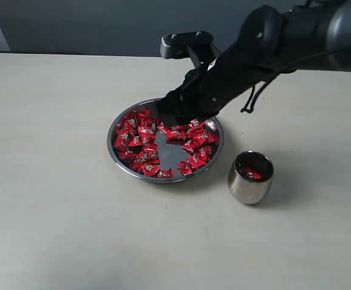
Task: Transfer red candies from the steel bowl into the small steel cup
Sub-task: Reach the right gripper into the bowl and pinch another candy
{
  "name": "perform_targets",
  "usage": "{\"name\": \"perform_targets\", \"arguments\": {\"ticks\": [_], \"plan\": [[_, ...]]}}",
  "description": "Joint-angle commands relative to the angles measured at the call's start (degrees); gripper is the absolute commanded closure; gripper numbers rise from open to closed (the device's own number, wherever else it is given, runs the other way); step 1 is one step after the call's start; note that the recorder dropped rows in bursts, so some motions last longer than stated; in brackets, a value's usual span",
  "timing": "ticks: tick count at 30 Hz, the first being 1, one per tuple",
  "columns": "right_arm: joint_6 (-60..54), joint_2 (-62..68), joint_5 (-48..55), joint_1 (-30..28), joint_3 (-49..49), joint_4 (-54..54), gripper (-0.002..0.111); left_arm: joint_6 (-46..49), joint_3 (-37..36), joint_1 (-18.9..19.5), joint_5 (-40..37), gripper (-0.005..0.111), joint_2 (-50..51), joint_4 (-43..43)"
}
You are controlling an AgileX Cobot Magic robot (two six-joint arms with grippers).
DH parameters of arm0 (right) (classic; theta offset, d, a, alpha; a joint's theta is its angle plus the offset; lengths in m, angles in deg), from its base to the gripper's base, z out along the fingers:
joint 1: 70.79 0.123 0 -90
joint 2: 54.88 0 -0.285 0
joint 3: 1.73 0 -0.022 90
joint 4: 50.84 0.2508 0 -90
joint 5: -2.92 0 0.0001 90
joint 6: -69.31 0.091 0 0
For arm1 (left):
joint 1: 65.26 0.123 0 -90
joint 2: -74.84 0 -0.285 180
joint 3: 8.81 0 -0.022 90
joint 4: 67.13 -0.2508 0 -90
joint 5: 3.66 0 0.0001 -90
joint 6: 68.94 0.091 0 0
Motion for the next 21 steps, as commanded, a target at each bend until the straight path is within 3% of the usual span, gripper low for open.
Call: {"name": "perform_targets", "arguments": {"ticks": [1,21], "plan": [[-1.97,6.13,2.39,1.33,-5.03,0.79,0.066,-0.05,-0.26,0.03,0.29,0.105,-0.28,0.07],[-1.97,20.24,5.75,3.19,-15.07,-0.07,0.066,-0.05,-0.26,0.03,0.30,0.105,-0.28,0.07]]}}
